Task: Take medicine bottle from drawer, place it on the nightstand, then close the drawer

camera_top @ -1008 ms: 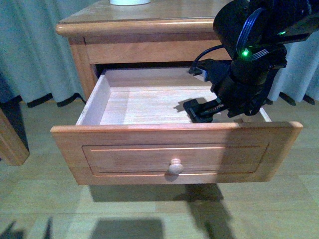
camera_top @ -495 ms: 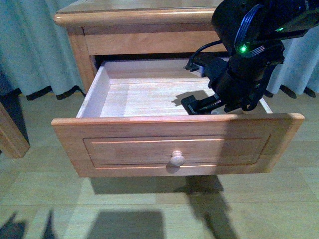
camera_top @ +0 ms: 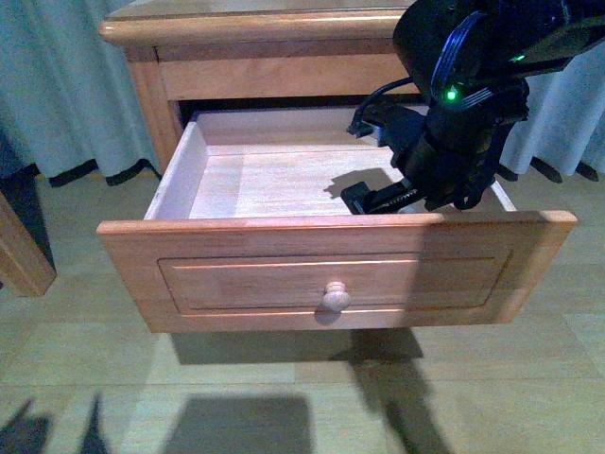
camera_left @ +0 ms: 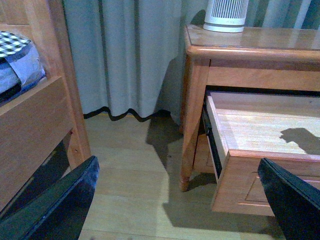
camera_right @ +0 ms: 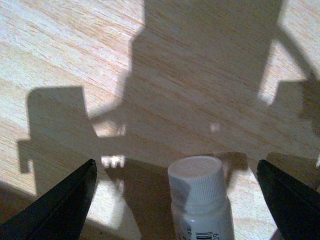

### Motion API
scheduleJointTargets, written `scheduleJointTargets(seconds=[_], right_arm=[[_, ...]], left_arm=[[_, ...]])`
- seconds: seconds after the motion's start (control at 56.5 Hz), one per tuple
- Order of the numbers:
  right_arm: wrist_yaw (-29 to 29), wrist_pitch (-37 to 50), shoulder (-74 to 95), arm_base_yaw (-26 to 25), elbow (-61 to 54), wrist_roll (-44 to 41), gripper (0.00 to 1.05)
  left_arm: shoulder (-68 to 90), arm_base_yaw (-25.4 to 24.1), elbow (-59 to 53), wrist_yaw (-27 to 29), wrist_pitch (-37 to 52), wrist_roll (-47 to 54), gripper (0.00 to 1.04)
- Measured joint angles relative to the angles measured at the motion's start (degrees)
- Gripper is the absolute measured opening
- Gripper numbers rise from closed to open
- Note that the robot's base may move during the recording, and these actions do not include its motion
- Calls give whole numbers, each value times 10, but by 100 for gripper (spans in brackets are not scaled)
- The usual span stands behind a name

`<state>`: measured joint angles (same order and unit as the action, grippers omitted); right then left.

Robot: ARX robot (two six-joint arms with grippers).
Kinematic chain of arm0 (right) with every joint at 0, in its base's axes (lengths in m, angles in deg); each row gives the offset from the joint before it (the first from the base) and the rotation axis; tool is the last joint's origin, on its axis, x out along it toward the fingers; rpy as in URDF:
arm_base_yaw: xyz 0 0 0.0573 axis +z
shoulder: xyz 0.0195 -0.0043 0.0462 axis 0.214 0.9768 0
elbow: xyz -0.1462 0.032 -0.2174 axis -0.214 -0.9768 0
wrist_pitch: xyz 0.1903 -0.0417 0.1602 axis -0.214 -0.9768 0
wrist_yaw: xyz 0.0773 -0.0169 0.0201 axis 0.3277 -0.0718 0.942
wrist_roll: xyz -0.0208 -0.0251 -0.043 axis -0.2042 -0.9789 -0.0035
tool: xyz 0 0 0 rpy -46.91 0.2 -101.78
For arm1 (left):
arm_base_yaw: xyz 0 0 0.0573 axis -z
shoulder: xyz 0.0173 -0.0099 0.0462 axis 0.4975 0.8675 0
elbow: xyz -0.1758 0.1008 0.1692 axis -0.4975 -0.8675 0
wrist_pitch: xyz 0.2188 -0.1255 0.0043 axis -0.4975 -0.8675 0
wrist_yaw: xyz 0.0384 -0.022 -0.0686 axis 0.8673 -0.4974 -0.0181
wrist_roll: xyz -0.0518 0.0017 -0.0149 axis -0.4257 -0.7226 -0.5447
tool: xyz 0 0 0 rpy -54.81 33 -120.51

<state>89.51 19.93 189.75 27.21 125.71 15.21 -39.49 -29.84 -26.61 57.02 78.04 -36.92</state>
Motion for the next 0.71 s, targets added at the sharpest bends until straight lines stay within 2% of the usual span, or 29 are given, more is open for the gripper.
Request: scheduleJointTargets(seconds=[0.708], right_arm=[[-2,7,-5,7,-4,3,98]], left_arm=[[0,0,0,0,0,0,98]])
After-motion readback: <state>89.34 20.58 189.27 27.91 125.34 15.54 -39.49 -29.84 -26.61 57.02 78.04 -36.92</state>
